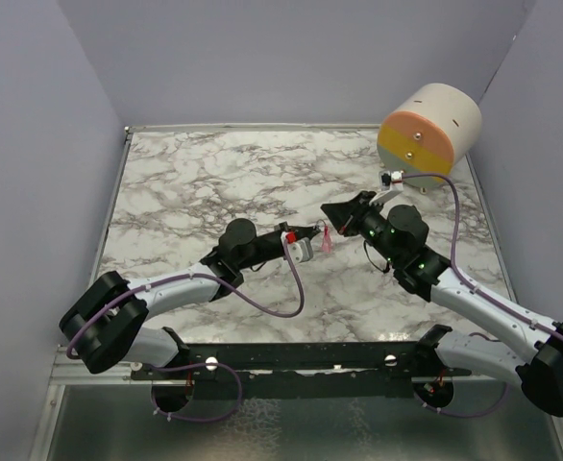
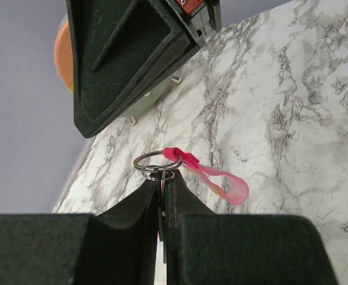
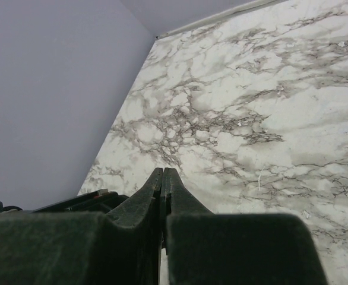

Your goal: Put the keys on the keyring

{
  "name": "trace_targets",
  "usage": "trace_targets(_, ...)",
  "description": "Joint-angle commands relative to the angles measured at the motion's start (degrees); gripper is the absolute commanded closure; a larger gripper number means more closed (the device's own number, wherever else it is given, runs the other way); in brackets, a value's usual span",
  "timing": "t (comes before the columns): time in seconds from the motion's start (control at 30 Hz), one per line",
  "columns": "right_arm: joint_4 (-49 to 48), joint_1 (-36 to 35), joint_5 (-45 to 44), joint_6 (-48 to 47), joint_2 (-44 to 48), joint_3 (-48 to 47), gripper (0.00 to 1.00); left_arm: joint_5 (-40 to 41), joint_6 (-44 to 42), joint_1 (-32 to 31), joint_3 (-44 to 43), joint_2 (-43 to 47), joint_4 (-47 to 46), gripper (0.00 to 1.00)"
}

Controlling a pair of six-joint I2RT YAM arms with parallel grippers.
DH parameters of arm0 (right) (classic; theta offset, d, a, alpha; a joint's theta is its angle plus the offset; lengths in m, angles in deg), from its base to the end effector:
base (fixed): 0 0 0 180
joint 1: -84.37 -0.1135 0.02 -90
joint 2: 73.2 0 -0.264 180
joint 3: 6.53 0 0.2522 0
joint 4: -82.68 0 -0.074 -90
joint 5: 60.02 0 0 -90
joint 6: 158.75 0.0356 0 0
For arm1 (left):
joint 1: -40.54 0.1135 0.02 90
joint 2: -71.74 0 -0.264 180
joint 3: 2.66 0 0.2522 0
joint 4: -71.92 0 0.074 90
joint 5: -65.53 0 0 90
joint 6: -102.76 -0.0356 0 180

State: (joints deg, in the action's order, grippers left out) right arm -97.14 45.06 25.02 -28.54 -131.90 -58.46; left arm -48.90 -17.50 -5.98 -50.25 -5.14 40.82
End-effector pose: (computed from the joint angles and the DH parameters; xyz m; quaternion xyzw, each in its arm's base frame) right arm 0.1892 0.1509 0.2961 0.0346 0.7477 0.3987 0.5299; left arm 0.1864 -0.2179 0.2506 0.5414 0.4387 -0.2450 0.6741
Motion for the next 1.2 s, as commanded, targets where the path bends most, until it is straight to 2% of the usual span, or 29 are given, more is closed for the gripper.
trace_targets(0.0, -1.89, 0.11, -1.4, -0.04, 0.99, 0.58, 0.99, -0.37, 0.25, -0.15, 0.69, 0.26, -1.29, 1.0)
trace_targets(0.3, 0.32, 0.13, -2.17, -4.73, 3.15, 0.46, 0.96, 1.35, 1.56, -0.14, 0.47, 0.45, -1.33, 1.0)
trace_targets(0.63, 1.49, 0.12, 0.15, -18.44, 8.23, 2.54, 0.64, 4.05, 6.0, -0.15, 0.03, 1.34, -1.3, 1.0)
trace_targets(0.8, 2.16, 0.17, 2.74, -24.31, 8.14, 2.91, 0.62, 4.88, 9.21, -0.15, 0.07, 2.31, -1.26, 1.0)
trace_targets(0.9, 1.34, 0.14, 3.53, -27.5, 8.06, 3.68, 0.57, 5.5, 11.5, -0.15, 0.16, 3.33, -0.69, 1.0)
trace_targets(1.17, -6.27, 0.11, 9.21, -37.31, 10.95, 9.6, 0.55, 5.71, 16.03, -0.15, -0.08, 6.28, 2.89, 1.0)
